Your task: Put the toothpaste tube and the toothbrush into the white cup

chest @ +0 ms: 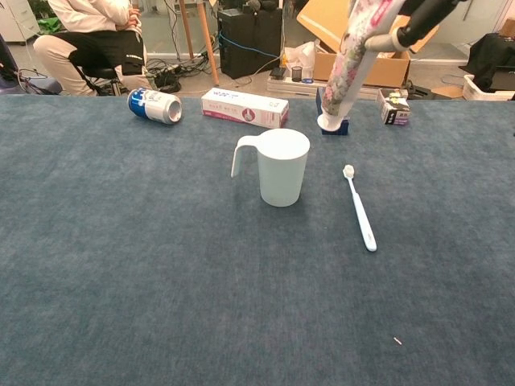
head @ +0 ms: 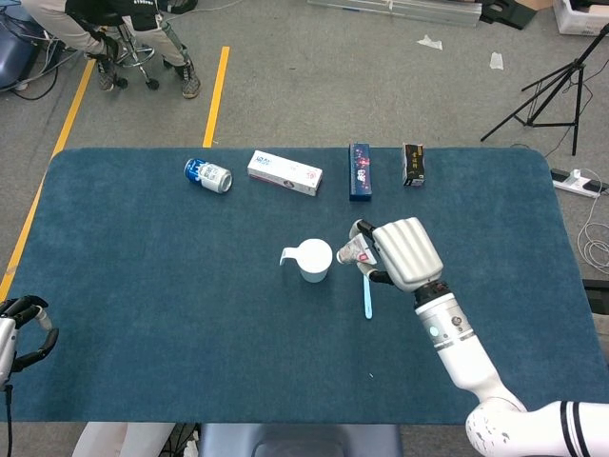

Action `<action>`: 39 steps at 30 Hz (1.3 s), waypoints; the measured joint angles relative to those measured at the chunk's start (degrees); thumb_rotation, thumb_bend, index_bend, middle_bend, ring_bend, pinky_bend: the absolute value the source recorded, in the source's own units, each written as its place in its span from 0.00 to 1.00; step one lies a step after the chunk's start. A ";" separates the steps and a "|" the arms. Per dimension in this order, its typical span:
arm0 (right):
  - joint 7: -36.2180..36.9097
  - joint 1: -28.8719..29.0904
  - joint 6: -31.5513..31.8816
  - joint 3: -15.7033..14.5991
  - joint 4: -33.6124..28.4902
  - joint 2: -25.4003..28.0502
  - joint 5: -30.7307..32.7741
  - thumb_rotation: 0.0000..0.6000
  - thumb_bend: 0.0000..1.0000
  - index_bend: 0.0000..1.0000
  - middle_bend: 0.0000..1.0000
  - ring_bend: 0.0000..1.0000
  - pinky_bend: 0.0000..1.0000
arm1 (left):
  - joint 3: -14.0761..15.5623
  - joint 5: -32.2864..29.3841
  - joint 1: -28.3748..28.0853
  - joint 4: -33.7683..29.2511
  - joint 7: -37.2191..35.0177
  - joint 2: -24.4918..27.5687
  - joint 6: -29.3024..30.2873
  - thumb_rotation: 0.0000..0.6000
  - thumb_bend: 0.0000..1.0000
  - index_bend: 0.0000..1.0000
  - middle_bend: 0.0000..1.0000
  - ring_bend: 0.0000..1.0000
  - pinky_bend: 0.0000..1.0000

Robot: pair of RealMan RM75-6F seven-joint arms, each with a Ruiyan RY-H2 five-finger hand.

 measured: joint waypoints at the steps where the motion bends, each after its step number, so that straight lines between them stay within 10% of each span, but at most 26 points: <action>1: -0.22 0.42 -0.03 0.23 0.10 -0.46 0.30 1.00 0.44 0.68 1.00 1.00 1.00 | -0.05 -0.02 0.04 -0.03 -0.12 0.08 0.11 1.00 0.32 0.60 0.39 0.36 0.44; 39: -0.91 10.93 -4.76 1.22 18.14 -15.04 8.02 1.00 0.45 0.68 1.00 1.00 1.00 | -1.19 -1.10 0.98 -0.98 -3.82 2.46 1.40 1.00 0.32 0.60 0.39 0.36 0.44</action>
